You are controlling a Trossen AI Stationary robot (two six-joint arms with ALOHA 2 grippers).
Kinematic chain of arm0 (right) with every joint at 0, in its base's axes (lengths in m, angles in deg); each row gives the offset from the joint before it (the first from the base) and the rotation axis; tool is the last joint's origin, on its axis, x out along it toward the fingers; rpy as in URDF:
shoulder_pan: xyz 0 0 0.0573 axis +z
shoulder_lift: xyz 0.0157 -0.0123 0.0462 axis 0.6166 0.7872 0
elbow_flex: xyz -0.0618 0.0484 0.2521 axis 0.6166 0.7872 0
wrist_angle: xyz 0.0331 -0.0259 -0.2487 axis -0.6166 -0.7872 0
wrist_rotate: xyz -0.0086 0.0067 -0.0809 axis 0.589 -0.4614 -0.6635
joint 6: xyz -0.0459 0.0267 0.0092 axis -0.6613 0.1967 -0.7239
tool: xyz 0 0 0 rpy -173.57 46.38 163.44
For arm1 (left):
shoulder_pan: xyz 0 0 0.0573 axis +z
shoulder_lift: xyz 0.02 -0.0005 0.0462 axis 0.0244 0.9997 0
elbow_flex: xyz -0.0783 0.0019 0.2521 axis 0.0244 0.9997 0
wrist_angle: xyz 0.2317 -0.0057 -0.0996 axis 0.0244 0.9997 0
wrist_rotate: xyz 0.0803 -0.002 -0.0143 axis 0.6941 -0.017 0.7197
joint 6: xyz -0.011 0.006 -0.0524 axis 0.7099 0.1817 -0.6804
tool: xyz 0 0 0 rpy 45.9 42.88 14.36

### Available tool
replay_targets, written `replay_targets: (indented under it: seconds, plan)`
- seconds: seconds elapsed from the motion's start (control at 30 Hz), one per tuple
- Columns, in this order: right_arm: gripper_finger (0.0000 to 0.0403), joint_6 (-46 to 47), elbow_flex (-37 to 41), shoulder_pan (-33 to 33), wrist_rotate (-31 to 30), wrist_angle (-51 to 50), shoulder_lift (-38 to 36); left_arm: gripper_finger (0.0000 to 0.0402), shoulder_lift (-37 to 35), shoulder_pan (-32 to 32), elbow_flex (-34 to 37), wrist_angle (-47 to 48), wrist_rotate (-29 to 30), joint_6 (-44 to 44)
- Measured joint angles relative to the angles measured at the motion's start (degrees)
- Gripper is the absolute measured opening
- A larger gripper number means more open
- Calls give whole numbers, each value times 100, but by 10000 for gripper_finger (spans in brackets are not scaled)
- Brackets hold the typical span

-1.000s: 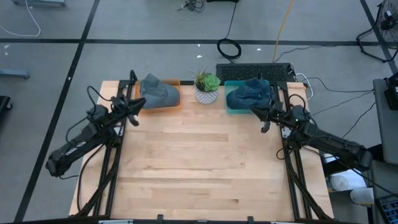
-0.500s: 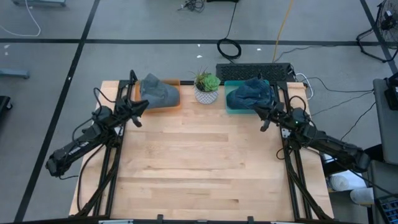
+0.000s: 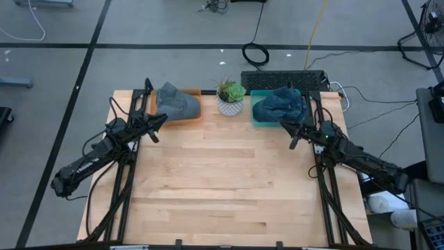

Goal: Pick & Place hat
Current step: Return to Home Position

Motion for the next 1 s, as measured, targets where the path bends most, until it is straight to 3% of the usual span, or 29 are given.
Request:
replay_targets:
  seconds: [0.43, 0.7, 1.0]
  plan:
    - [14, -443, 9, 0, -8, -119, 86, 72, 0, 0, 0, -1, -29, 20]
    - [13, -431, 9, -2, 33, 1086, 168, 72, 0, 0, 0, 0, -12, 11]
    - [11, -431, 9, -2, 35, 1304, 175, 72, 0, 0, 0, -2, 1, 22]
